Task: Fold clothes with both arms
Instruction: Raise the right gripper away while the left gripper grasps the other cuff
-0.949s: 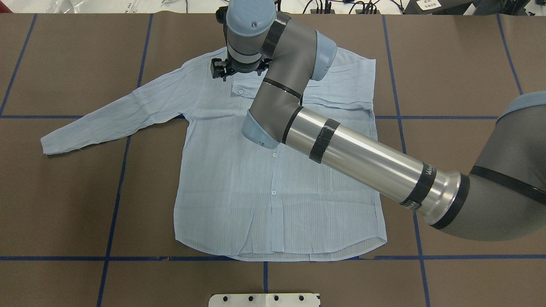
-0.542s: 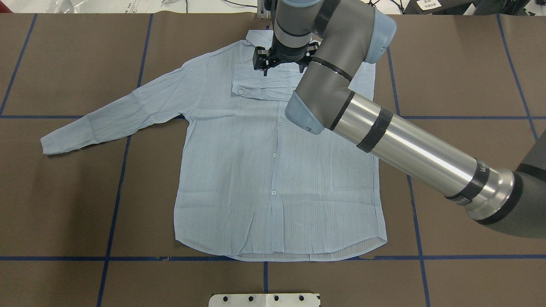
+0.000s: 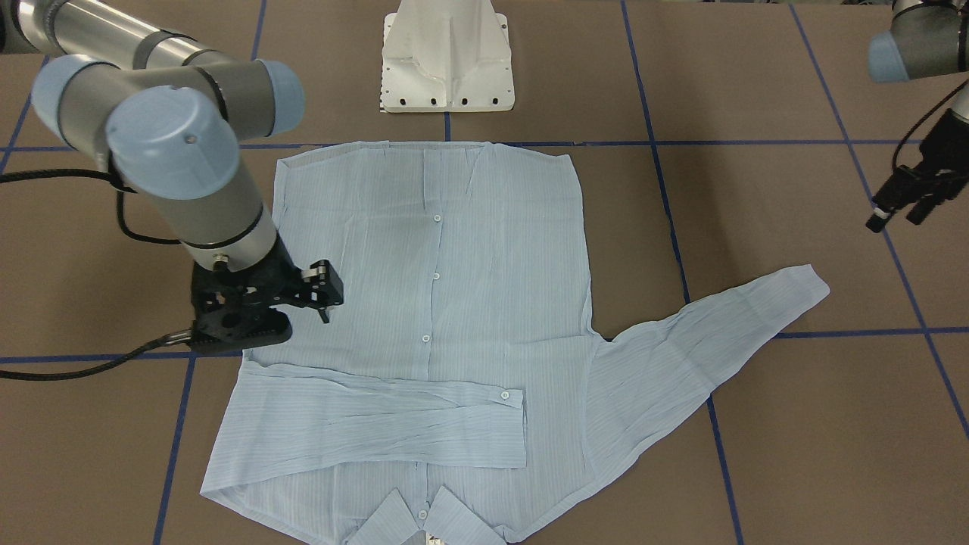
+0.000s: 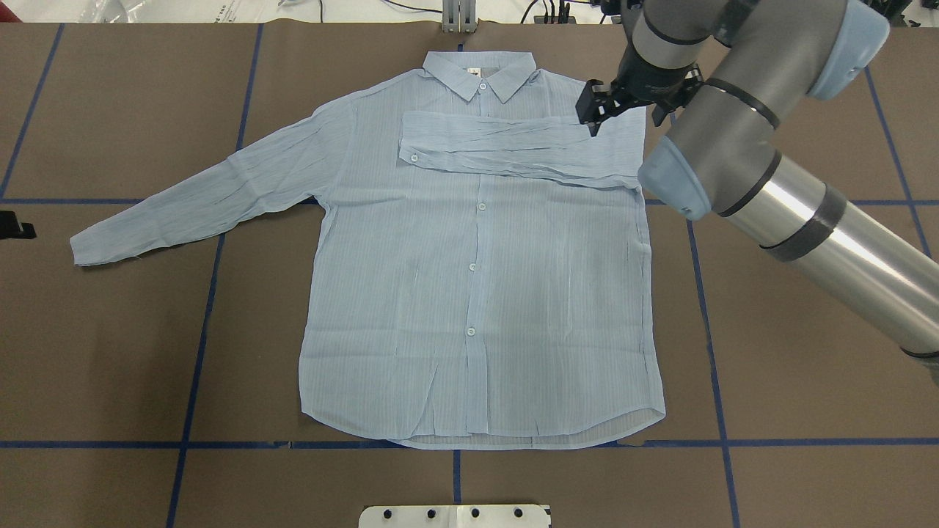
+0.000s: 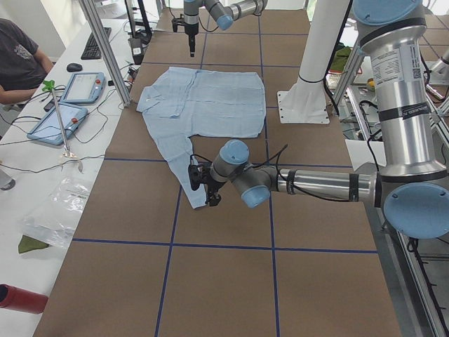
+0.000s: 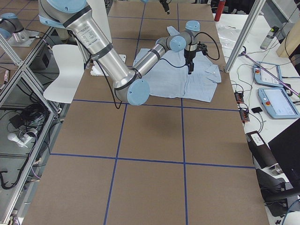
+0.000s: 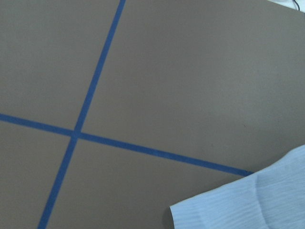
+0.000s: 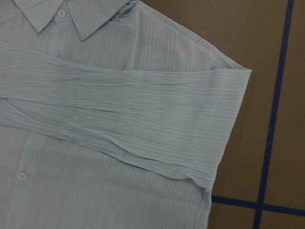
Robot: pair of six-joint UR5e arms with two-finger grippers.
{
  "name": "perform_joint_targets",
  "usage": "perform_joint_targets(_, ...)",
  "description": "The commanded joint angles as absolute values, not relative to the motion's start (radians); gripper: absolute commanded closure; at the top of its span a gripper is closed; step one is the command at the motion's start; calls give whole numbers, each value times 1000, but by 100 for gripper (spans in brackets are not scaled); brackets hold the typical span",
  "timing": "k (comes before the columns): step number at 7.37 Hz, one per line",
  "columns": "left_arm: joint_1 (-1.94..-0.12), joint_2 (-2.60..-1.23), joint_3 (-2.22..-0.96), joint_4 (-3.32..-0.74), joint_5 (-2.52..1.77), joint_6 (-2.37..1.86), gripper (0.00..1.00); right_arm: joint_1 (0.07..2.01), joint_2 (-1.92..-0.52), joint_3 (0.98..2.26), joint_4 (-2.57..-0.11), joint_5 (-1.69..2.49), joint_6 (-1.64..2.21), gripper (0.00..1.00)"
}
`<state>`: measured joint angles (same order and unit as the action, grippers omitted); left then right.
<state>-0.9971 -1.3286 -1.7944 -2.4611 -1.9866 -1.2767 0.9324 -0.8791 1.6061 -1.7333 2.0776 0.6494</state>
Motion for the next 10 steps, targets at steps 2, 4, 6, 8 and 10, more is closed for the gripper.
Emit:
perform_joint_targets(2, -822, -1322, -1801, -2430, -1792, -1433, 12, 1012, -949, 1629, -1798, 2193, 515, 0)
perform_joint_targets(4, -821, -1366, -1734, -2419, -1743, -1425, 17, 1012, -956, 1635, -1796, 2204, 523, 0)
perform_joint_targets(6, -821, -1436, -1658, -2419, -1726, -1424, 21, 1011, -959, 1635, -1795, 2204, 525, 0)
perform_joint_targets(8, -819, -1439, -1643, -2421, -1724, -1393, 28, 1009, -959, 1634, -1795, 2203, 528, 0)
perform_joint_targets(10, -819, -1442, -1632, -2421, -1724, -1384, 33, 1008, -957, 1634, -1795, 2203, 532, 0)
